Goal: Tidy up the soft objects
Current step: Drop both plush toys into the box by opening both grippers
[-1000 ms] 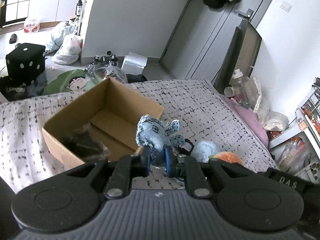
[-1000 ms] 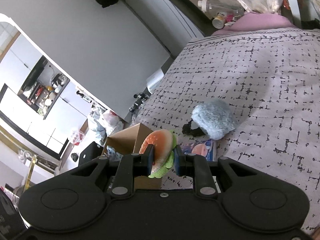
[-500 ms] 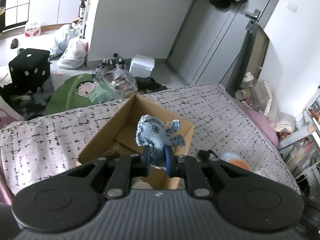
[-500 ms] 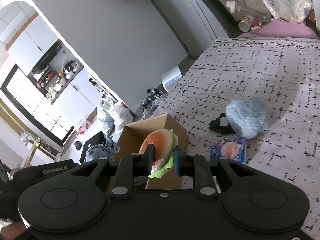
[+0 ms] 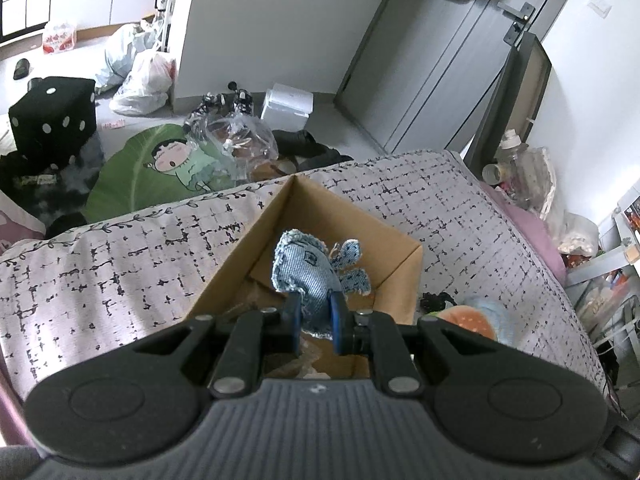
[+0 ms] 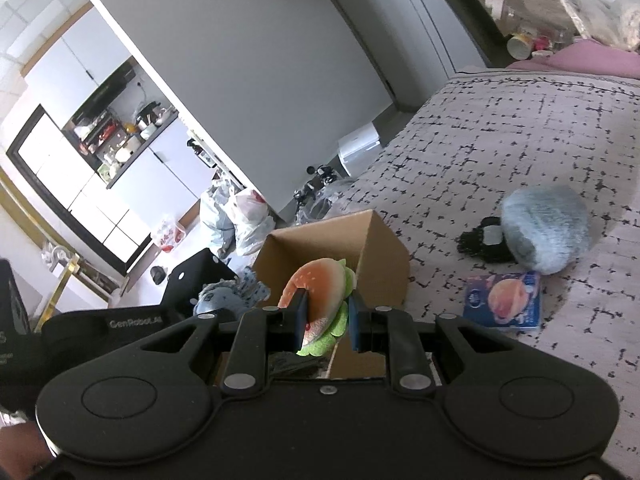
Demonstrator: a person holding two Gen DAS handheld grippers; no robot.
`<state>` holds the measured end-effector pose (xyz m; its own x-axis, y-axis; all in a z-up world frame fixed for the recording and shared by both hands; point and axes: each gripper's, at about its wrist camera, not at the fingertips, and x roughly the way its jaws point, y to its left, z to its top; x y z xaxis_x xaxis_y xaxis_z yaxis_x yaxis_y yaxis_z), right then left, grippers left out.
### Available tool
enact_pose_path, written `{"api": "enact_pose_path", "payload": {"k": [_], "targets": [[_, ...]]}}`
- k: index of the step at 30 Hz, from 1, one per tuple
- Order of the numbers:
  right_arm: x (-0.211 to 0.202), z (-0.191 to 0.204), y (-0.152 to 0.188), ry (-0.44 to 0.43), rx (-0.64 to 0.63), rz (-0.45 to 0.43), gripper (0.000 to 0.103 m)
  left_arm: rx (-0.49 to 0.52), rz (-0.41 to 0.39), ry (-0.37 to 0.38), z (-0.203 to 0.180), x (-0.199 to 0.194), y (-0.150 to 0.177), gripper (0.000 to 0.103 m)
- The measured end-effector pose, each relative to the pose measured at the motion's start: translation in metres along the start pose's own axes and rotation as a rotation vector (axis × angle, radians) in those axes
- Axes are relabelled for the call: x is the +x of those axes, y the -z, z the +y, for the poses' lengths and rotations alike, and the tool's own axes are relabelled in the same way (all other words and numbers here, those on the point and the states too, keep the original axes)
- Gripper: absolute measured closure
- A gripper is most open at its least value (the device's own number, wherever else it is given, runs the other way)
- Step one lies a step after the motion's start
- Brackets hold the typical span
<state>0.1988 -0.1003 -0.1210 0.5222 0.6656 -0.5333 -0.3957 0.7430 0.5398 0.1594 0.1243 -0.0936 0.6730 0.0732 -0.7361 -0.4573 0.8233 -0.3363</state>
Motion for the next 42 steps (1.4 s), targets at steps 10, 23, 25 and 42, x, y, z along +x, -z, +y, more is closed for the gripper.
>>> {"api": "enact_pose_path", "payload": {"k": [10, 23, 25, 42], "targets": [[0.014, 0.009, 0.002, 0.018, -0.014, 0.013, 0.082, -0.015, 0.032, -0.027, 0.008, 0.017, -0.008, 0.086], [0.022, 0.016, 0.002, -0.003, 0.014, 0.016, 0.068, -0.025, 0.054, -0.059, 0.013, 0.004, -0.017, 0.051], [0.021, 0.013, 0.002, 0.011, 0.03, 0.026, 0.056, -0.015, 0.049, -0.068, 0.01, 0.001, -0.018, 0.044], [-0.038, -0.009, -0.018, 0.122, 0.06, -0.021, 0.014, 0.021, -0.007, -0.049, -0.023, -0.033, -0.01, 0.0]]}}
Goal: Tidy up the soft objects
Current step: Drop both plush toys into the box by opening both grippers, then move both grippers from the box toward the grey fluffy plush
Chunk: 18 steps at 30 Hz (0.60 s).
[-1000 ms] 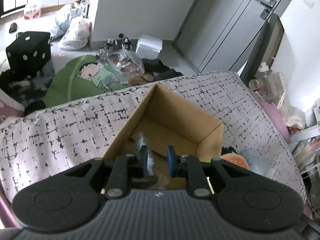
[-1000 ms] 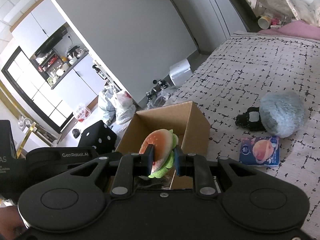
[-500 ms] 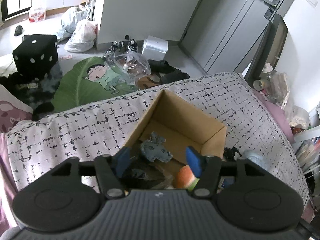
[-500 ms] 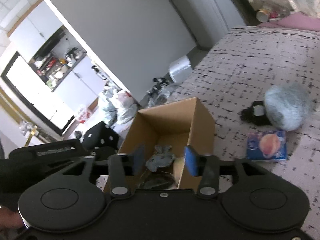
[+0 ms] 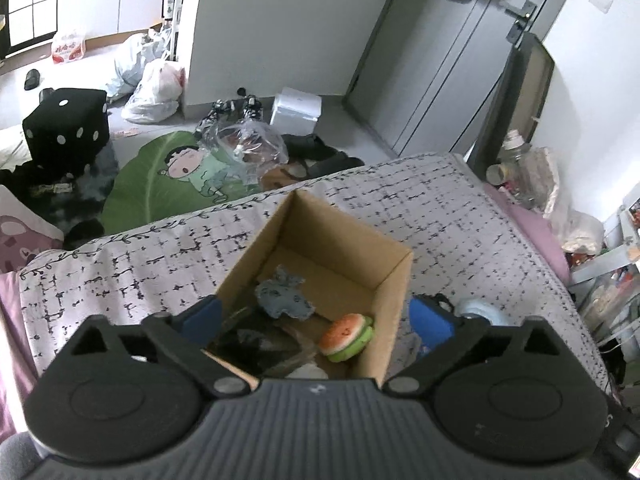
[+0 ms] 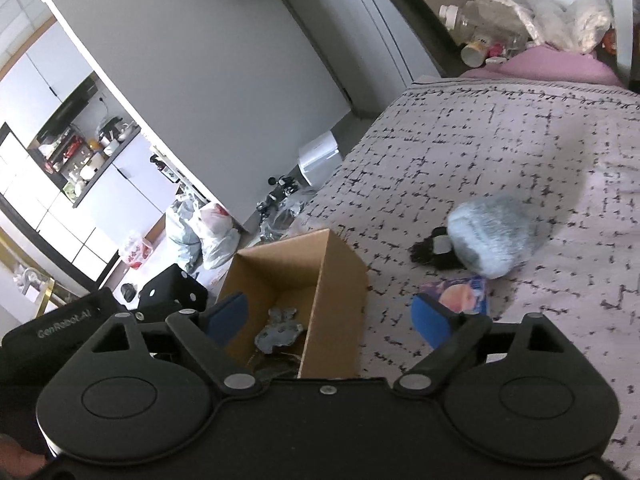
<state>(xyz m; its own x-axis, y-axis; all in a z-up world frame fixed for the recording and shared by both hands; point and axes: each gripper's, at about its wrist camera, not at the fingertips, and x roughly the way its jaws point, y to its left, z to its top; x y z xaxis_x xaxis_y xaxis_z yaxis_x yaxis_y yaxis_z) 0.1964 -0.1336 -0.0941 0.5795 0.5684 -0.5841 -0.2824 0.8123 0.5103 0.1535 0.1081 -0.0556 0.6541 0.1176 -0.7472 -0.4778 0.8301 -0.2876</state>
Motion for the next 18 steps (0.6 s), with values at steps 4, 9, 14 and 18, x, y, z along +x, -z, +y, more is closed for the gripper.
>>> {"api": "enact_pose_path", "payload": {"k": [4, 9, 14, 18], "targets": [[-0.012, -0.002, -0.007, 0.019, -0.041, -0.014, 0.01, 0.018, -0.01, 0.012, -0.013, -0.007, 0.004, 0.0], [-0.026, -0.008, -0.019, 0.047, -0.065, 0.008, 0.01, 0.027, -0.025, 0.03, -0.027, -0.013, 0.009, 0.0], [-0.045, -0.017, -0.036, 0.034, -0.053, 0.006, 0.01, 0.048, -0.036, 0.031, -0.044, -0.016, 0.012, 0.0], [-0.054, -0.026, -0.052, 0.032, -0.07, -0.007, 0.006, 0.062, -0.04, 0.044, -0.057, -0.019, 0.013, 0.0]]}}
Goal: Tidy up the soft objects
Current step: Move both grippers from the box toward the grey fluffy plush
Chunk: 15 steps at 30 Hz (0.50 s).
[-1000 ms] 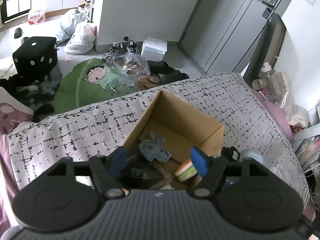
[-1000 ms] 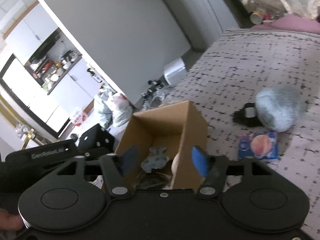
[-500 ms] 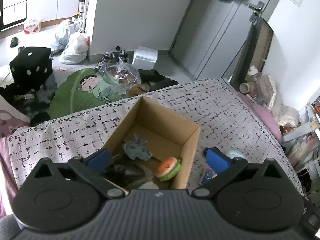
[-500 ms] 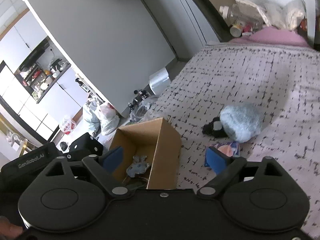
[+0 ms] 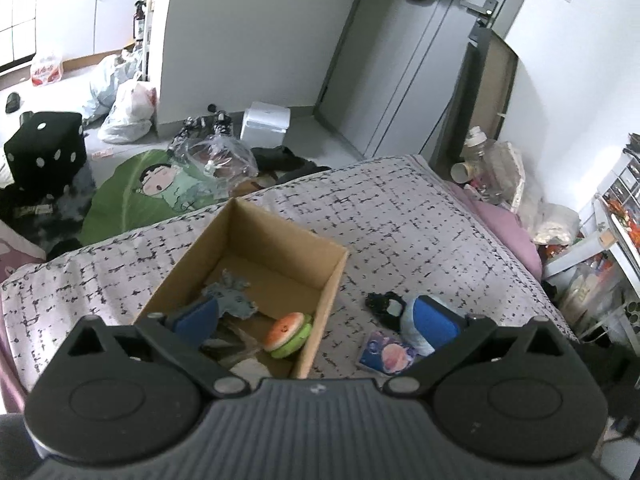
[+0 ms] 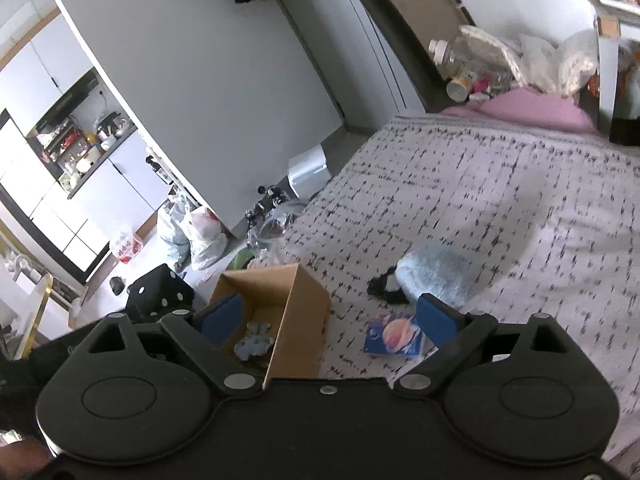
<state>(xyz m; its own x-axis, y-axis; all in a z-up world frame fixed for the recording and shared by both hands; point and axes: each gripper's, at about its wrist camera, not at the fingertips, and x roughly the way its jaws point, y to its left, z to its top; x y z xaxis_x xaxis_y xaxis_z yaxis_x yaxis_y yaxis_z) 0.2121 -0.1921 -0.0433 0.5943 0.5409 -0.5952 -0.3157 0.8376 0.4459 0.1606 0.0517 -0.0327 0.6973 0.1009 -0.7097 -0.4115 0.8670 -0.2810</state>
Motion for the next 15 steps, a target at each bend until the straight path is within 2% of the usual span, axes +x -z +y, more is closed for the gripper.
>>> {"api": "enact_pose_path", "payload": {"k": [5, 15], "targets": [[-0.004, -0.015, -0.022, 0.014, -0.012, -0.013, 0.005, -0.006, -0.056, 0.013, -0.01, -0.007, -0.001, 0.0], [-0.003, -0.037, -0.044, 0.036, -0.034, 0.013, 0.002, 0.027, -0.028, -0.006, -0.033, 0.001, -0.009, 0.0]]}}
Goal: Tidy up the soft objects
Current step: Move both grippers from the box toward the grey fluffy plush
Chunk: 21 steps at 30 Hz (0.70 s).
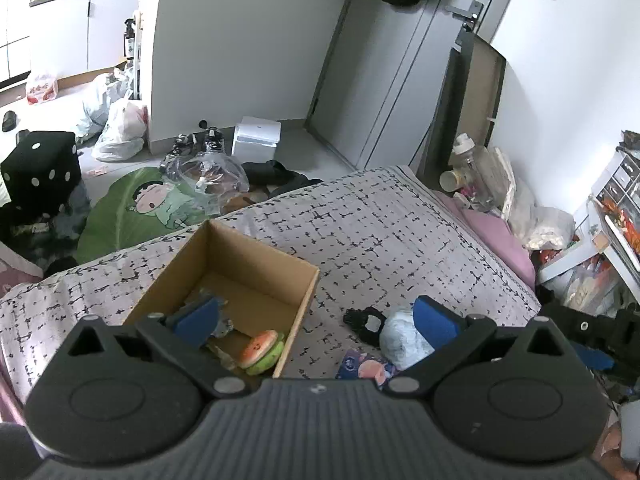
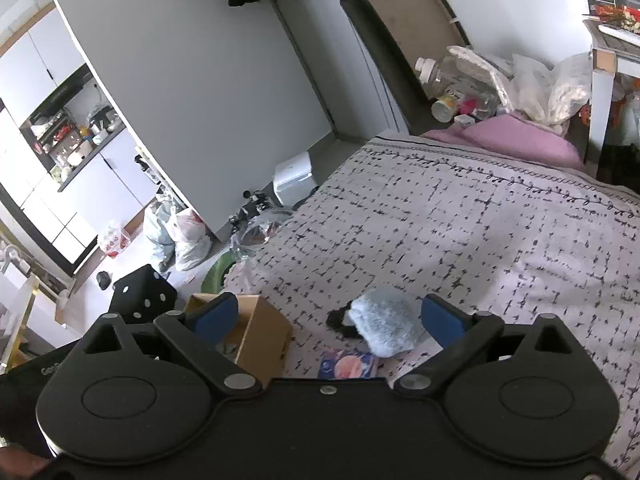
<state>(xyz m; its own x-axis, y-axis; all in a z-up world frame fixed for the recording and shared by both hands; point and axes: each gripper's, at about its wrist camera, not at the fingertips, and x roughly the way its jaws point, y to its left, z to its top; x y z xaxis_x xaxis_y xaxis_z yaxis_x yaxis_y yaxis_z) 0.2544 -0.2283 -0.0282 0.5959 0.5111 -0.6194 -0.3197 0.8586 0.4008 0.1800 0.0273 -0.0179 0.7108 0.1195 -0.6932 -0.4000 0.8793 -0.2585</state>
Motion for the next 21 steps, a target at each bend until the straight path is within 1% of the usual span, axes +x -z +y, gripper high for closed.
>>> {"api": "enact_pose_path", "payload": {"k": [1, 4, 6, 8, 10, 14, 17, 21], "targets": [[0.001, -0.003, -0.001, 0.002, 0.003, -0.005, 0.0, 0.004, 0.002, 0.002, -0.003, 0.001, -0.001, 0.0], [0.005, -0.018, -0.001, -0.019, 0.034, -0.014, 0.0, 0.023, 0.004, -0.006, -0.011, 0.006, -0.001, 0.0], [0.008, -0.028, 0.003, -0.049, 0.073, -0.013, 0.0, 0.047, 0.002, -0.031, -0.018, 0.01, -0.001, 0.0], [0.011, -0.034, 0.007, -0.062, 0.067, -0.024, 0.0, 0.088, -0.003, -0.075, -0.026, 0.015, 0.002, 0.0], [0.014, -0.039, 0.01, -0.06, 0.058, -0.026, 0.0, 0.104, 0.013, -0.096, -0.03, 0.023, 0.004, 0.0], [0.022, -0.054, 0.01, -0.061, 0.084, -0.021, 0.0, 0.098, 0.061, -0.08, -0.033, 0.043, 0.007, 0.0], [0.027, -0.066, 0.008, -0.063, 0.116, -0.023, 0.0, 0.124, 0.078, -0.074, -0.04, 0.054, 0.011, 0.0], [0.039, -0.079, 0.01, -0.055, 0.137, -0.014, 0.0, 0.114, 0.104, -0.043, -0.045, 0.07, 0.014, 0.0]]}}
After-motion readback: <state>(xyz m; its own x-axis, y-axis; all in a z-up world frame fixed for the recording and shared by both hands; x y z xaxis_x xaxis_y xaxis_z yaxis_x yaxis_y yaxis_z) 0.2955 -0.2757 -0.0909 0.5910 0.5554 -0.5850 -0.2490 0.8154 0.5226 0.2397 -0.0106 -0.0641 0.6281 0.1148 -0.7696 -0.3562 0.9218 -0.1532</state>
